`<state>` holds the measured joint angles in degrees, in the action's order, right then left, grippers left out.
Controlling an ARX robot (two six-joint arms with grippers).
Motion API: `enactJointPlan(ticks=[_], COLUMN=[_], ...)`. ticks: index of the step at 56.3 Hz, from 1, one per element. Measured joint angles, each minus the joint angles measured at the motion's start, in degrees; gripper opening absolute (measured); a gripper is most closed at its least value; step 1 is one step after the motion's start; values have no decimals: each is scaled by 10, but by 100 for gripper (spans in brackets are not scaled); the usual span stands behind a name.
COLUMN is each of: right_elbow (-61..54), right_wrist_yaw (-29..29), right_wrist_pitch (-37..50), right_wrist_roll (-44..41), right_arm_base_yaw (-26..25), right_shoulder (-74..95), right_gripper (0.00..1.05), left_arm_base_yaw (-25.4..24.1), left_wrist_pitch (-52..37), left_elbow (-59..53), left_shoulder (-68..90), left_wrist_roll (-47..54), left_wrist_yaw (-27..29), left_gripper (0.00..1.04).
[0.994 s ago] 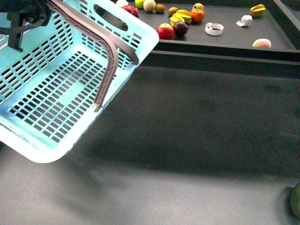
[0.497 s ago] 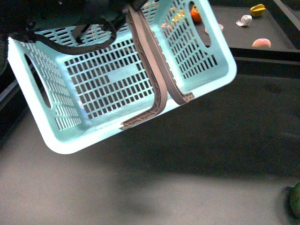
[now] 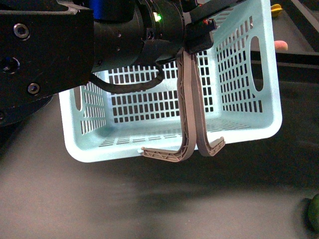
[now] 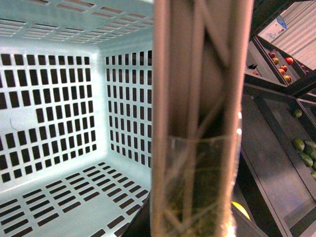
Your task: Pick mango with right arm and hold basket with left
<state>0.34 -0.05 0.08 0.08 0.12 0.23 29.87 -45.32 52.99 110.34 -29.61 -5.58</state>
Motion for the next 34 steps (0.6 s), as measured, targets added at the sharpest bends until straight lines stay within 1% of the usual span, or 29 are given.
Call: enactJointPlan(ticks=[15,25,34], right_elbow=[0,0,0], right_wrist_yaw=[0,0,0], right_wrist_pitch=[0,0,0], right_wrist_roll=[0,0,0], right_arm_base_yaw=[0,0,0], right_shoulder=[0,0,0], right_gripper=[96,96,96], left_arm_base_yaw=[12,16,17], left_wrist_pitch=[22,22,57], left_elbow=[-1,-5,-5], left_shoulder=[-20,-21,-26], left_wrist_roll=[15,6,4], left_wrist_yaw=[19,0,-15], left_gripper=[6,6,6])
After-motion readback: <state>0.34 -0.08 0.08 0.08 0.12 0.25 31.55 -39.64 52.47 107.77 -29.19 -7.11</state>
